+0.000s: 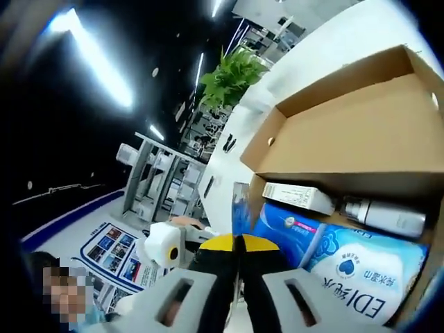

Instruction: Operate the shoe box by opening the lid, removing the specified soft item, and placing it in the target area until the item is outside and the box remains undamaged.

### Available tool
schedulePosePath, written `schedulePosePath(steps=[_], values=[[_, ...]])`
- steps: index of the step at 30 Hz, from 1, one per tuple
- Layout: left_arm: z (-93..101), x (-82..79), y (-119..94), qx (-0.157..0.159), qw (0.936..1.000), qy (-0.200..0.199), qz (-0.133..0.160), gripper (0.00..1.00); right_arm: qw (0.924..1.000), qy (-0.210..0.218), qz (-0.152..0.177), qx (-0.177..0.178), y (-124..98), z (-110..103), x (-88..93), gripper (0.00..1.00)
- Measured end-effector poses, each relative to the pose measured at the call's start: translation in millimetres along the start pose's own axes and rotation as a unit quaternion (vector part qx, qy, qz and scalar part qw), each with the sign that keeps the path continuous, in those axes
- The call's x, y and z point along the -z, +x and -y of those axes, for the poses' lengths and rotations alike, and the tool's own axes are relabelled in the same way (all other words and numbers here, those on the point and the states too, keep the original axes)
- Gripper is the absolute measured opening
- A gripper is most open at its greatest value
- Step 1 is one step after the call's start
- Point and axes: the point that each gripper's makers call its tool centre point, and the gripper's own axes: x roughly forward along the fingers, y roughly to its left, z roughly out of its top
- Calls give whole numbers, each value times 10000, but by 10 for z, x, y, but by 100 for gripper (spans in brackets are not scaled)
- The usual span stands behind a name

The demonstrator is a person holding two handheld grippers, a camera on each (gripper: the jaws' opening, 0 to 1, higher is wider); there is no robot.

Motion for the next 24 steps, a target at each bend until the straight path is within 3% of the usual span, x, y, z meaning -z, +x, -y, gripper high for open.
schedulePosePath(steps=[19,24], values=[[4,-1,-6,1,10000,-23,3,5,9992,-163,342,-89,-403,-99,-77,0],[13,-4,-7,21,9999,139,26,5,9994,-155,285,-90,-387,-128,34,0]])
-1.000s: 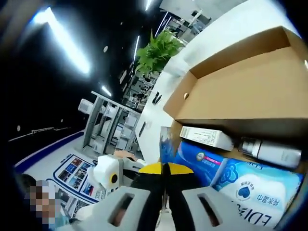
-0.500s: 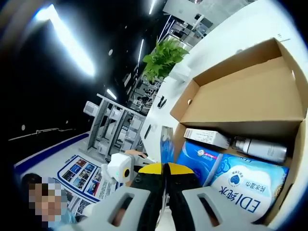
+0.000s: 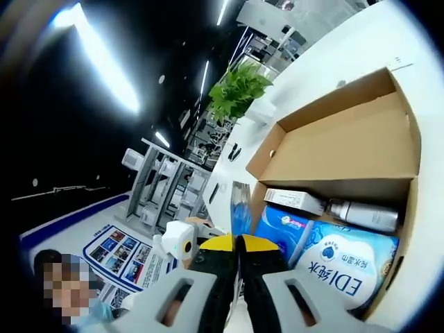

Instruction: Operate the shoe box by opening the lid, removing the specified soft item, and placing it in the target area until the item is outside and the box remains undamaged.

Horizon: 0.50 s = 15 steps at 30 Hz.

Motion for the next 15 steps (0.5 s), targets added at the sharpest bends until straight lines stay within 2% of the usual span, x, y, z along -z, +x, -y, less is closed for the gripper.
schedulePosePath(steps=[3,8,15], values=[[7,-2,-1,-34,10000,77,35,5,10000,-32,-7,-47,-16,-25,-19,0],[-8,-4,1,37,9999,-111,17,5,10000,-41,13,-60,-72,-38,-77,0],[-3,0,4,72,9997,-214,11,5,9991,-161,212,-340,-268,-234,-127,0]])
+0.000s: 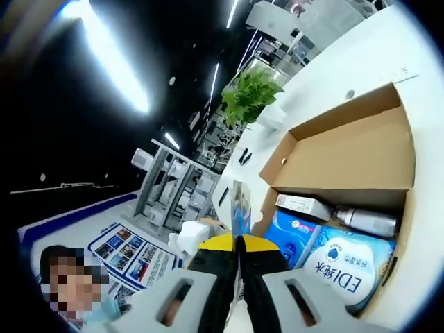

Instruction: Operate the shoe box by opening the lid, removing the specified soft item, and placing it in the target area until the item is outside and the box remains undamaged.

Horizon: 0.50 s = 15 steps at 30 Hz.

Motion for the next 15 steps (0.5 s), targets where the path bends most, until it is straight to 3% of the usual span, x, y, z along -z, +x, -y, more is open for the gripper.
schedulePosePath(steps=[11,15], values=[[8,4,1,-3,9999,141,28,5,10000,-7,-22,1,-62,-29,158,0],[2,3,3,8,9999,114,36,5,10000,-46,-2,-7,-207,-40,161,0]])
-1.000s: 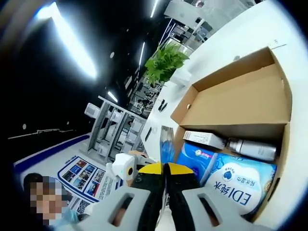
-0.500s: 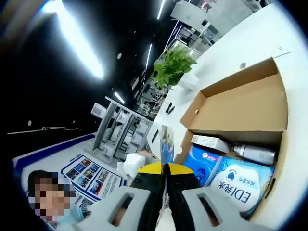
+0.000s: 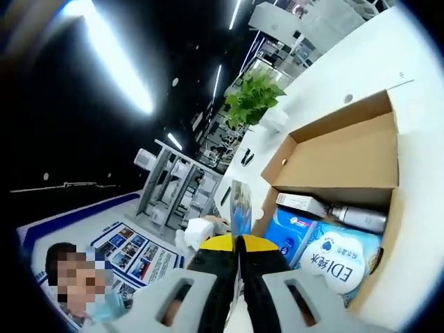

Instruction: Operate the shoe box by opening the lid, removing the specified soft item, and placing it in the target area until the item is outside and the box remains undamaged.

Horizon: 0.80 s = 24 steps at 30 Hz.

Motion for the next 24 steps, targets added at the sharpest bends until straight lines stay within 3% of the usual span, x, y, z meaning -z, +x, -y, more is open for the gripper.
schedulePosePath(steps=[8,10,13,15,24], values=[[3,-3,1,4,10000,-24,12,4,9996,-47,138,-236,-349,-73,-76,0],[4,-4,1,5,10000,-21,7,4,9993,-124,-48,-348,-415,-114,-26,0],[6,-5,1,-6,10000,-8,11,5,9990,-157,175,-393,-537,-131,-66,0],[6,-7,0,-16,10000,-1,20,5,9986,-157,146,-485,-621,-146,-38,0],[7,-9,3,-4,10000,-29,18,5,9977,-213,369,-520,-717,-184,-57,0]])
